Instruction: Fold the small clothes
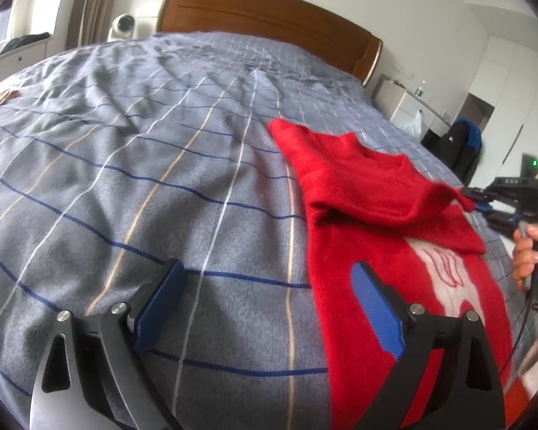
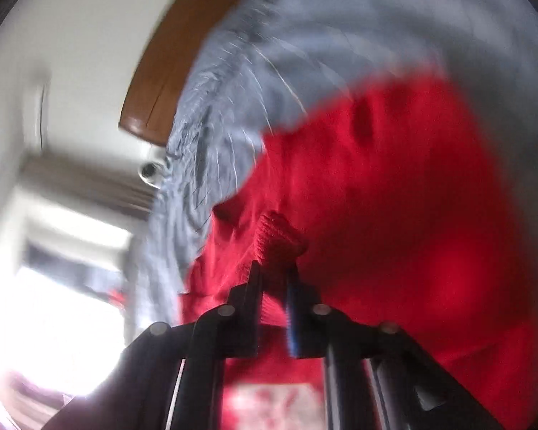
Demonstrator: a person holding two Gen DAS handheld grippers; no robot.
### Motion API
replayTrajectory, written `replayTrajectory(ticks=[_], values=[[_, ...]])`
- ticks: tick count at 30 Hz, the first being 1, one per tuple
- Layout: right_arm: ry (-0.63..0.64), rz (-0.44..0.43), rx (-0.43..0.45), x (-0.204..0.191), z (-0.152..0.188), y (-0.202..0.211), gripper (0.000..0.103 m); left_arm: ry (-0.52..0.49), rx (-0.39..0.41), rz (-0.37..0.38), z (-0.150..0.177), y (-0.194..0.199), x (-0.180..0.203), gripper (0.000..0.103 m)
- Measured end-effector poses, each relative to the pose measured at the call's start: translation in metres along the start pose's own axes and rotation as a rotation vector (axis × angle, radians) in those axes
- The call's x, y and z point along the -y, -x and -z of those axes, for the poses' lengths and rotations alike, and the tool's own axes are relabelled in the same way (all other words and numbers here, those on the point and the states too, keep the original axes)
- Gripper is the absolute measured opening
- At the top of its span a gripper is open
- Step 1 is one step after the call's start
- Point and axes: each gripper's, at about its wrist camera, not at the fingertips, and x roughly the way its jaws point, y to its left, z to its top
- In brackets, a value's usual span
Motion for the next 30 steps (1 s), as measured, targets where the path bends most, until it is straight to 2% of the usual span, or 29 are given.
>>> replayTrajectory(ticks=[1, 2, 3, 4, 6, 9, 13, 15, 18, 20, 21, 22, 23, 24, 26, 30], values=[[0.086, 0.073, 0.003, -0.004, -0.005, 0.006, 0.019, -0.002, -0.001, -0.003, 0.000, -0.001, 0.000, 0.095], [0.124, 0.096, -0.015, -0.004, -0.008, 0.006, 0.025, -0.005, -0.002, -0.009, 0.000, -0.001, 0.001, 0.095], [0.140, 0.089, -0.047, 0.001, -0.009, 0.009, 0.044, -0.008, -0.003, -0.014, 0.000, -0.002, 0.001, 0.095], [0.127, 0.078, -0.053, 0.006, -0.011, 0.011, 0.053, -0.012, -0.003, -0.021, 0.000, -0.002, 0.002, 0.095], [0.084, 0.054, -0.061, 0.016, -0.010, 0.020, 0.053, -0.019, -0.003, -0.030, 0.001, -0.003, 0.003, 0.095], [-0.049, -0.028, -0.088, 0.030, -0.003, 0.023, 0.053, -0.028, -0.003, -0.042, 0.002, -0.004, 0.004, 0.095], [-0.220, -0.067, -0.177, 0.048, 0.012, 0.009, 0.053, -0.036, -0.002, -0.050, 0.002, -0.004, 0.005, 0.096], [-0.185, -0.063, -0.179, 0.043, 0.014, 0.002, 0.053, -0.035, -0.001, -0.049, 0.003, -0.004, 0.005, 0.096], [-0.153, 0.026, -0.135, 0.044, 0.018, 0.000, 0.053, -0.035, -0.001, -0.049, 0.002, -0.004, 0.005, 0.096], [-0.144, 0.009, -0.140, 0.045, 0.017, -0.005, 0.053, -0.034, -0.002, -0.046, 0.003, -0.004, 0.006, 0.096], [-0.102, 0.000, -0.159, 0.042, 0.016, -0.010, 0.049, -0.033, -0.002, -0.044, 0.003, -0.004, 0.006, 0.096], [-0.070, 0.000, -0.170, 0.040, 0.015, -0.012, 0.031, -0.032, -0.002, -0.041, 0.003, -0.004, 0.005, 0.096], [-0.026, 0.028, -0.176, 0.035, 0.014, -0.012, 0.021, -0.031, -0.003, -0.039, 0.003, -0.004, 0.005, 0.096], [0.000, 0.039, -0.159, 0.032, 0.012, -0.006, 0.016, -0.031, -0.003, -0.038, 0.003, -0.003, 0.005, 0.096], [0.043, 0.044, -0.132, 0.028, 0.009, 0.003, 0.016, -0.032, -0.006, -0.038, 0.002, -0.004, 0.005, 0.096], [0.007, 0.205, -0.176, 0.046, 0.011, 0.001, 0.018, -0.036, -0.011, -0.045, 0.002, -0.005, 0.006, 0.097]])
